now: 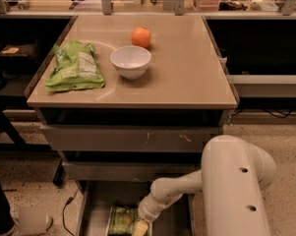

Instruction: Pick green jalapeno chip bag from bottom drawer and place on counter

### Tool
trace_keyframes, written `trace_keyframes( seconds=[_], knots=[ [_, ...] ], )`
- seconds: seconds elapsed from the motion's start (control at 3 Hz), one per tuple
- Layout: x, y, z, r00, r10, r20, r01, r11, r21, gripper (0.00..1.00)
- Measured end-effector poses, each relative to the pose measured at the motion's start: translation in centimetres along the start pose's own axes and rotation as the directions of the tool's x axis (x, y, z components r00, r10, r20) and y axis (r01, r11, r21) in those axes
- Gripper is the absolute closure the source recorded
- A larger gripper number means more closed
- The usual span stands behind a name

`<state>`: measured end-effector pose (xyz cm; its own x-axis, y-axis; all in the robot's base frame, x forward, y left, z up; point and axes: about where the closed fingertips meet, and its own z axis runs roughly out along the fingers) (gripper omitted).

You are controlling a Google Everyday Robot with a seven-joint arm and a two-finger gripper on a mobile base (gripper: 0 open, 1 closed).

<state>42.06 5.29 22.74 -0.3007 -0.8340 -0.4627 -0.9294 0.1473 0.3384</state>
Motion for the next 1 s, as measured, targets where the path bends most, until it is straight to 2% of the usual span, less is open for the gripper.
trace_keyframes(
  seconds=[0.33, 1.0],
  knots=[
    [0.1, -1.7, 2.8, 0.999, -0.035, 0.027, 0.035, 0.9993, -0.012, 0.00],
    [0.4, -4.3, 6.1, 0.995, -0.086, 0.056, 0.086, 0.9963, 0.008, 0.00]
  ],
)
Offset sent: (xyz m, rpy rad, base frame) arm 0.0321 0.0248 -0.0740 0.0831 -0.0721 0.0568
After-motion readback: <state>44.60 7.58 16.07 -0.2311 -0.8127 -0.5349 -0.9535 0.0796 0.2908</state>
